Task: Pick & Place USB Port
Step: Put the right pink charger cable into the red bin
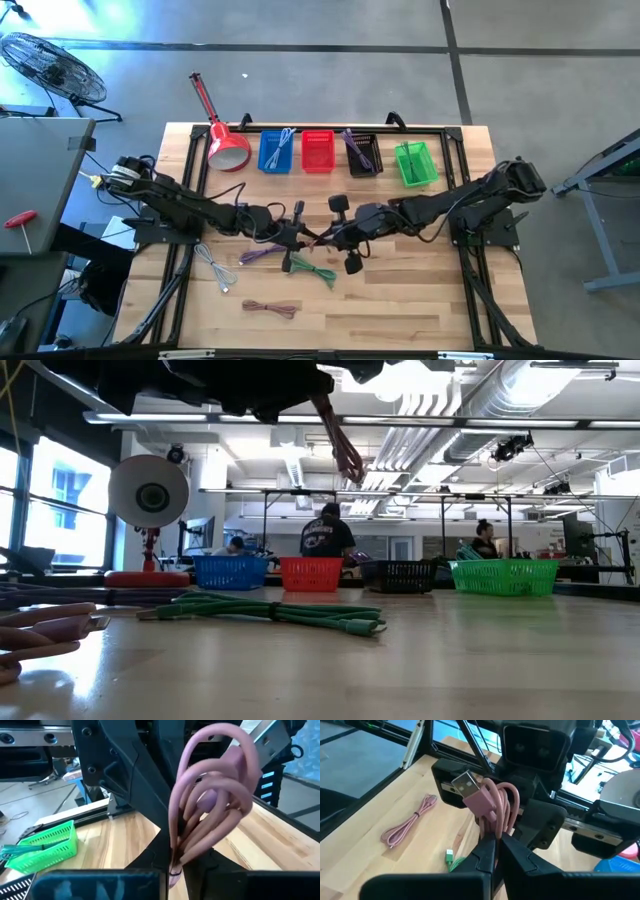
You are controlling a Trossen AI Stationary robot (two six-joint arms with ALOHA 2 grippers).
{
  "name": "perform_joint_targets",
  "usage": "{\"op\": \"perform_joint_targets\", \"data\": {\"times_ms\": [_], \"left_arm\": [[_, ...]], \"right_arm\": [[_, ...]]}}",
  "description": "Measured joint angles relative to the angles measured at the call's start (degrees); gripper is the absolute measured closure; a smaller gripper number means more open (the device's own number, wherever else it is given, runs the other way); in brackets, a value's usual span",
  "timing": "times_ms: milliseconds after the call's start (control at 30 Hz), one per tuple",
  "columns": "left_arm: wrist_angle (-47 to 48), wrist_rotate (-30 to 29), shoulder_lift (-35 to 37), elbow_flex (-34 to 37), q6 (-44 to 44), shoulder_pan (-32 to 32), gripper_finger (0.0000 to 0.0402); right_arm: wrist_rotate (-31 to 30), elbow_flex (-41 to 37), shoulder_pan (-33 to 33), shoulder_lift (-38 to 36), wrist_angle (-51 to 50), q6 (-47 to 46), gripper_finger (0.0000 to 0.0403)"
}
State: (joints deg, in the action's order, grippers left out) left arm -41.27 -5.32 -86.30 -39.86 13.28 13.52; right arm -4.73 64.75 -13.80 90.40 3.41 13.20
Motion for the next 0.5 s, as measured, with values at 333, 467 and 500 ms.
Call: {"op": "perform_joint_targets", "data": {"times_ms": [333,467,500], "left_arm": [[2.5,-3.2,0.0,0.0,-0.2,0.0,0.0382],[4.0,-8.9,0.0,0.0,-1.1,0.0,0.0382],[4.5,-10.5,0.0,0.0,-1.4,0.0,0.0382]], "right_arm": [[-13.7,0.0,-3.2,0.0,0.4,-1.8,0.0287],[-24.6,0.0,-5.8,0.0,-1.0,-1.8,0.0239],[-27.3,0.0,-6.4,0.0,-2.0,-1.8,0.023]]}}
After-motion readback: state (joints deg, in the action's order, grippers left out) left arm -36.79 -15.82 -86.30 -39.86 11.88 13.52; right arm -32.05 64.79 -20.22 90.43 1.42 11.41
